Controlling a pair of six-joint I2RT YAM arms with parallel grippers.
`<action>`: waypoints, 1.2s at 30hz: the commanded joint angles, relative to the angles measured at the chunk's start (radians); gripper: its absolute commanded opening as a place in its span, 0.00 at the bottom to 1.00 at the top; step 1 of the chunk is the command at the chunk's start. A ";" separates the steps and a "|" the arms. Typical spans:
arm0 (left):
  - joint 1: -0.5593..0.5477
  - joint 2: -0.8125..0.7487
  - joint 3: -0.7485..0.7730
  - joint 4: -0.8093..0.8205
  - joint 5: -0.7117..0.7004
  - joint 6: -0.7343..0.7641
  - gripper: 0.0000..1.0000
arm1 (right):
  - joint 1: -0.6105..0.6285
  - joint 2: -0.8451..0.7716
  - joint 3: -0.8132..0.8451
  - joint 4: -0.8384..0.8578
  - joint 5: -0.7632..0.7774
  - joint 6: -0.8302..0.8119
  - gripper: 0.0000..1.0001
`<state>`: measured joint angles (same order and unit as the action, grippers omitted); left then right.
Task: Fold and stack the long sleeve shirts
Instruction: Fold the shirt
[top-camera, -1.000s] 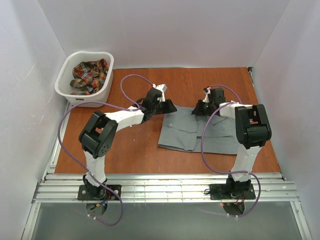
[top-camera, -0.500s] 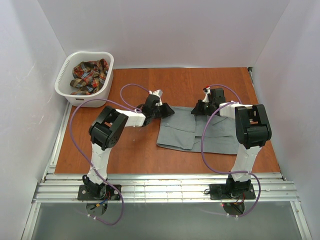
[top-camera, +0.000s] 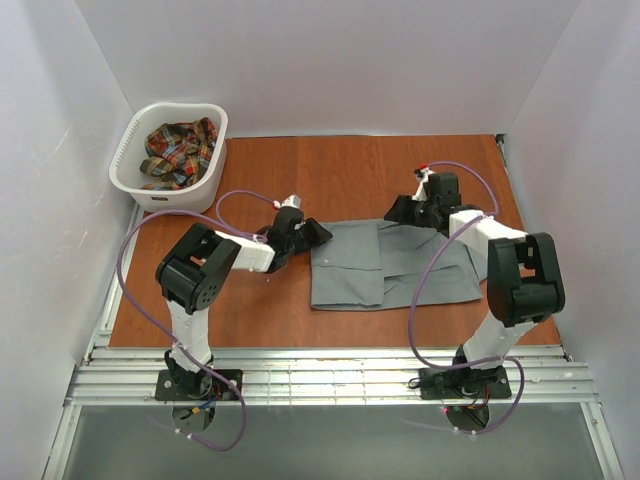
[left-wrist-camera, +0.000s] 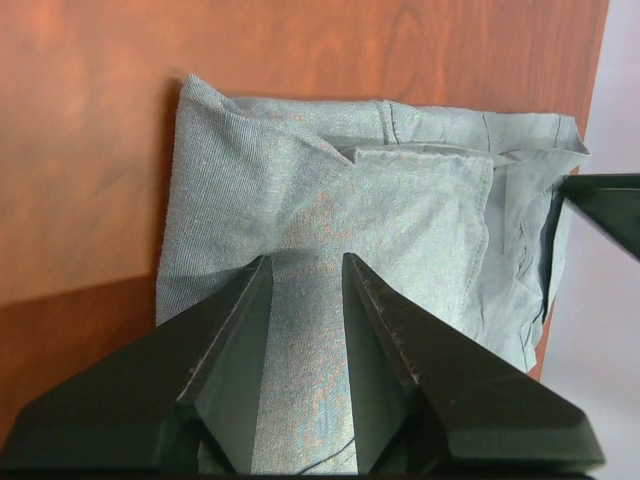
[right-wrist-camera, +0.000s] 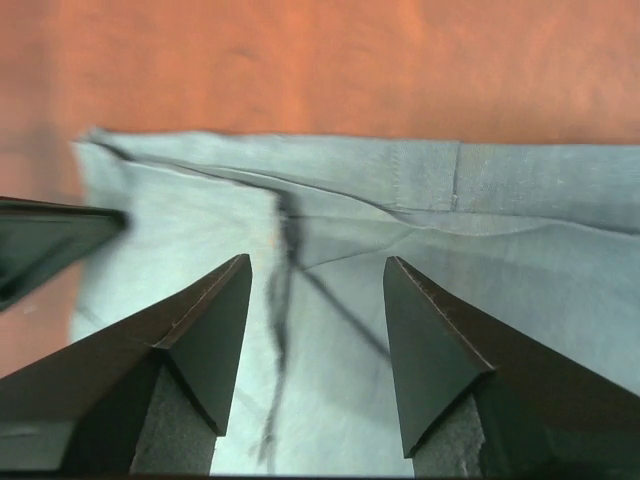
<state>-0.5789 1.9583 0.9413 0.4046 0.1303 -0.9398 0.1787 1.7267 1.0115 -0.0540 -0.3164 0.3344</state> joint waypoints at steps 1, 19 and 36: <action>0.004 -0.080 -0.117 -0.108 -0.103 -0.063 0.28 | 0.056 -0.096 -0.037 0.043 -0.065 0.032 0.50; 0.027 -0.144 -0.052 -0.121 -0.149 0.064 0.33 | 0.163 0.200 -0.074 0.448 -0.305 0.239 0.45; 0.051 -0.416 -0.088 -0.328 -0.026 0.052 0.45 | 0.248 -0.219 -0.356 0.198 -0.326 0.201 0.44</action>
<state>-0.5022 1.7046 0.8722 0.1963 0.0715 -0.8829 0.3622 1.5719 0.7116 0.2493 -0.6125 0.5591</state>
